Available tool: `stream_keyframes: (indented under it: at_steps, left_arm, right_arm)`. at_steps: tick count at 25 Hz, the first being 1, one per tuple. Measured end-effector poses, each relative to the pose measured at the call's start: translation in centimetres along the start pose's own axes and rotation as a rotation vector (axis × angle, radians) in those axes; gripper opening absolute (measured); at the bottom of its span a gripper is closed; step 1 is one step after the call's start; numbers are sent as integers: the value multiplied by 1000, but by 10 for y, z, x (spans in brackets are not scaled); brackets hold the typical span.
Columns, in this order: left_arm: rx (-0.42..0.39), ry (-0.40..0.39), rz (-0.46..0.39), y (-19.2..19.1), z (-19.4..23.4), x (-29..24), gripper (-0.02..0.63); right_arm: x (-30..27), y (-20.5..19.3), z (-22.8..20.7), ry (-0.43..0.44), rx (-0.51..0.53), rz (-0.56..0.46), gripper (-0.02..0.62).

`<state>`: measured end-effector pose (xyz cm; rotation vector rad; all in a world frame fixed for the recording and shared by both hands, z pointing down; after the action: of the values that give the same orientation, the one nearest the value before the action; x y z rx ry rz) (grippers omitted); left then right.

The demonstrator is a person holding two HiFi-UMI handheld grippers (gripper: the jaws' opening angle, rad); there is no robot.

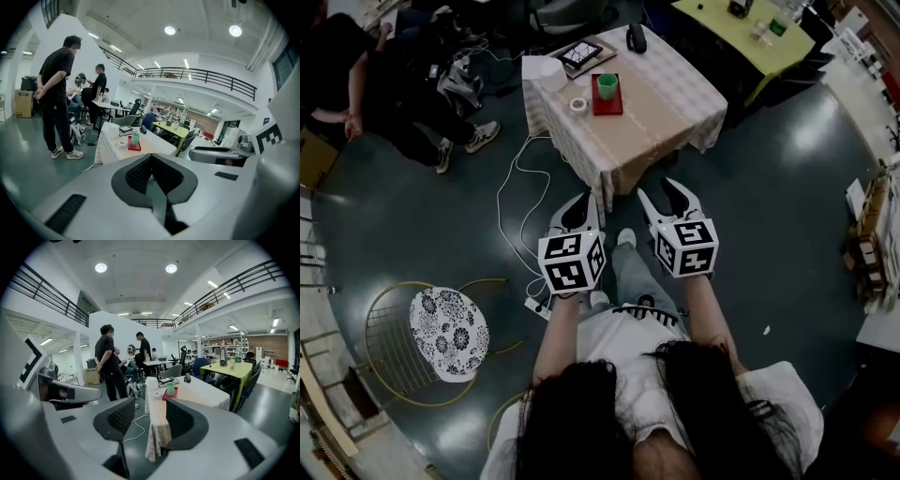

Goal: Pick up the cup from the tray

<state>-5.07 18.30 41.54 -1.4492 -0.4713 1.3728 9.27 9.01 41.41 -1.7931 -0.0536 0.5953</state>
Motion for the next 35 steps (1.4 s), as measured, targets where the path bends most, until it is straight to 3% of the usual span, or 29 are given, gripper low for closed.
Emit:
stream_keyframes:
  at_steps: [12,19,26,35]
  left_arm:
    - [-6,29,0,59,-14,-100,9]
    - [-5,54,-13,90,-27,-150,9]
    - [-17,95,22,103,-47,-193,9]
    - [-12,149,48,111,-49,-223,9]
  right_arm:
    - [-75,50,-76,19,14,18,193]
    - [-110,71,-118,81,30,54,215]
    - [-135,85,-161,127,30,60,219]
    - [-165,92,-186,192,33,87,259]
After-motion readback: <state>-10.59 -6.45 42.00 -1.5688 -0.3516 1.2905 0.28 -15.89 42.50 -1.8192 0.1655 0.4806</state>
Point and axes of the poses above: the fingertips, and each gripper's own axes: x backward along the fingers, z to its left, y out of its top, the point moved 6 cm from there along x, backward along the fingers, and after that the axes turned 14 degrees about y, right-handed, at the moved point
